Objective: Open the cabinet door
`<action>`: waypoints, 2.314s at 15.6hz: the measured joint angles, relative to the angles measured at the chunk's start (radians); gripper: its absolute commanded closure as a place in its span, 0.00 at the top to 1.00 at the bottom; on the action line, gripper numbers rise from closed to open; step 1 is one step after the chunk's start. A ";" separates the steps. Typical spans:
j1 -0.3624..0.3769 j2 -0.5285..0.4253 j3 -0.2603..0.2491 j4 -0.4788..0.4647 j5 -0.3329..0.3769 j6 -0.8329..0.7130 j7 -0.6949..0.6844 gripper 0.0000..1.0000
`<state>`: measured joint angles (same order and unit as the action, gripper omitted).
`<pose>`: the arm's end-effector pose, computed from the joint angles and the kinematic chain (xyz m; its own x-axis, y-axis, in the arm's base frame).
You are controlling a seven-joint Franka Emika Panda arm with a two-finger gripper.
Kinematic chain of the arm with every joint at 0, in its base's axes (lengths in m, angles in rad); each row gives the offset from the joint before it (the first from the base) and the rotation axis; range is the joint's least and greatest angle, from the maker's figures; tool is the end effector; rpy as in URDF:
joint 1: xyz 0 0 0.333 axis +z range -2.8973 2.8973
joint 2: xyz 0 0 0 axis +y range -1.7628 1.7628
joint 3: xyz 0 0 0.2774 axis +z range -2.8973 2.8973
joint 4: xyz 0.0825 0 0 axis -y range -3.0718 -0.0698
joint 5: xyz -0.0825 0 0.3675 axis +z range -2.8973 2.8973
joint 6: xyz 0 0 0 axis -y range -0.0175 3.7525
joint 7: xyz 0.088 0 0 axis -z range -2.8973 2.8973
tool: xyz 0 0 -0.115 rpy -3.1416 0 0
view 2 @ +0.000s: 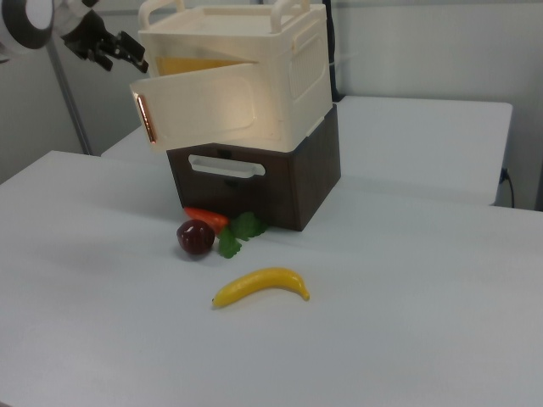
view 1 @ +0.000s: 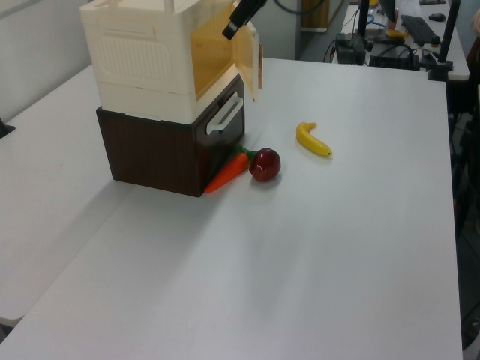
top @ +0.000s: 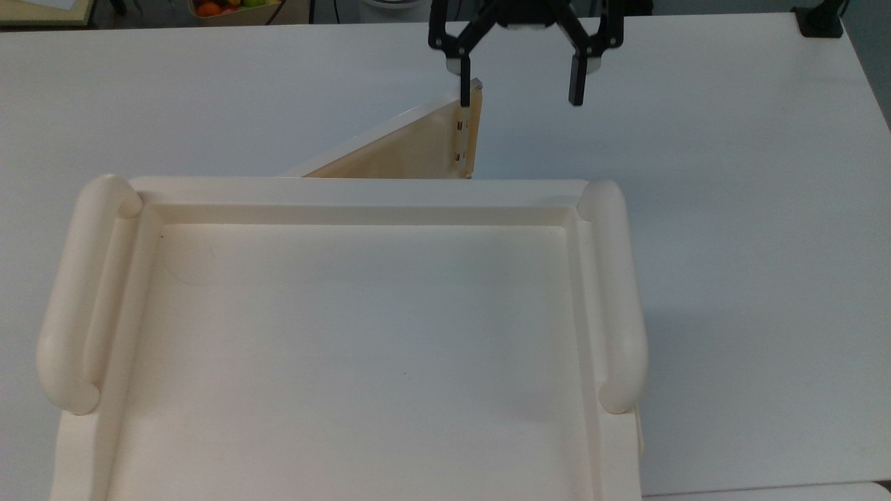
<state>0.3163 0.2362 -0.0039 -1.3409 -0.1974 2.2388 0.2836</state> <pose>0.6237 0.1944 0.6276 0.7693 0.0834 0.6334 0.0910 -0.9956 0.0206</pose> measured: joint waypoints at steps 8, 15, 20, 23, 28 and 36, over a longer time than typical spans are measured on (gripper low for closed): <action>-0.014 -0.003 -0.001 0.000 -0.011 -0.164 -0.061 1.00; -0.018 -0.019 -0.001 0.000 -0.011 -0.385 -0.126 1.00; -0.038 -0.021 -0.002 -0.023 0.022 -0.515 -0.168 1.00; -0.090 -0.046 -0.003 -0.088 0.080 -0.534 -0.181 1.00; -0.180 -0.109 -0.006 -0.214 0.142 -0.540 -0.202 1.00; -0.196 -0.202 -0.035 -0.339 0.158 -0.540 -0.258 1.00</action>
<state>0.1207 0.0346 -0.0393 -1.6796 -0.0392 1.6985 0.0255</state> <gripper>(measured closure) 0.000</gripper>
